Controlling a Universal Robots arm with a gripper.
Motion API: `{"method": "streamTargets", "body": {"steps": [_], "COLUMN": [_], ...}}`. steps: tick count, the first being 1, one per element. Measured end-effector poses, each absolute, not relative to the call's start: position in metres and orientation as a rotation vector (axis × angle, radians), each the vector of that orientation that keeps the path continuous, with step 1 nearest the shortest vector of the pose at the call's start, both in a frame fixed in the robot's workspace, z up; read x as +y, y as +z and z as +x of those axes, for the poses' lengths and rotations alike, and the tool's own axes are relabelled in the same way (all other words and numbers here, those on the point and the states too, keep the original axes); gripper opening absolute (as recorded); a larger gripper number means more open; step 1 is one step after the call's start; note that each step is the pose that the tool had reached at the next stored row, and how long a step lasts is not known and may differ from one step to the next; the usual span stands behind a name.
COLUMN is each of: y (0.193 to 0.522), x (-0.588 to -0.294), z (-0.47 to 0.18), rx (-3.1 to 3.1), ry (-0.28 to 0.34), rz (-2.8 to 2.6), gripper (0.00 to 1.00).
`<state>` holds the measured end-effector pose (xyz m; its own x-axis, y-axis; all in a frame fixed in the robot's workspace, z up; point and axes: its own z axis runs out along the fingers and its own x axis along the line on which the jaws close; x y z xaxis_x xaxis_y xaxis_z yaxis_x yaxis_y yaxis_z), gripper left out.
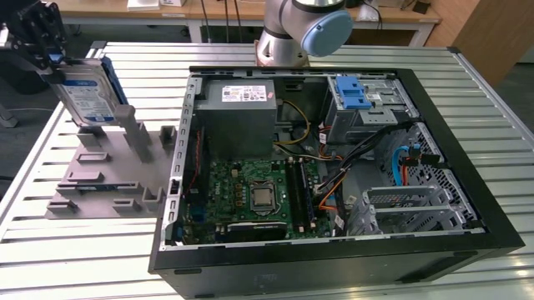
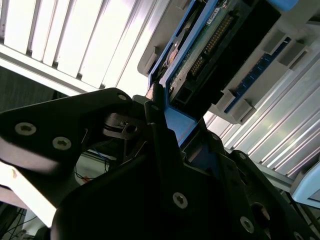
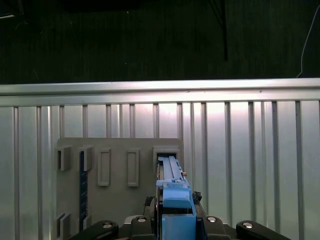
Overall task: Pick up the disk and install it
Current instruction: 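Pick up the disk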
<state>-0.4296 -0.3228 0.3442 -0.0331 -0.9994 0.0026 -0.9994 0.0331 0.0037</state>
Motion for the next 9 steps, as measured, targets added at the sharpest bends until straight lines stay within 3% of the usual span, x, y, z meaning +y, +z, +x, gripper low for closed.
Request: {"method": "streamTargets", "body": {"steps": [9], "y": [0.3476], "x": [-0.3224], "z": [-0.4296], "rx": [-2.255], "ry": [-0.001], "rz": [2.181], "gripper": [0.36]}}
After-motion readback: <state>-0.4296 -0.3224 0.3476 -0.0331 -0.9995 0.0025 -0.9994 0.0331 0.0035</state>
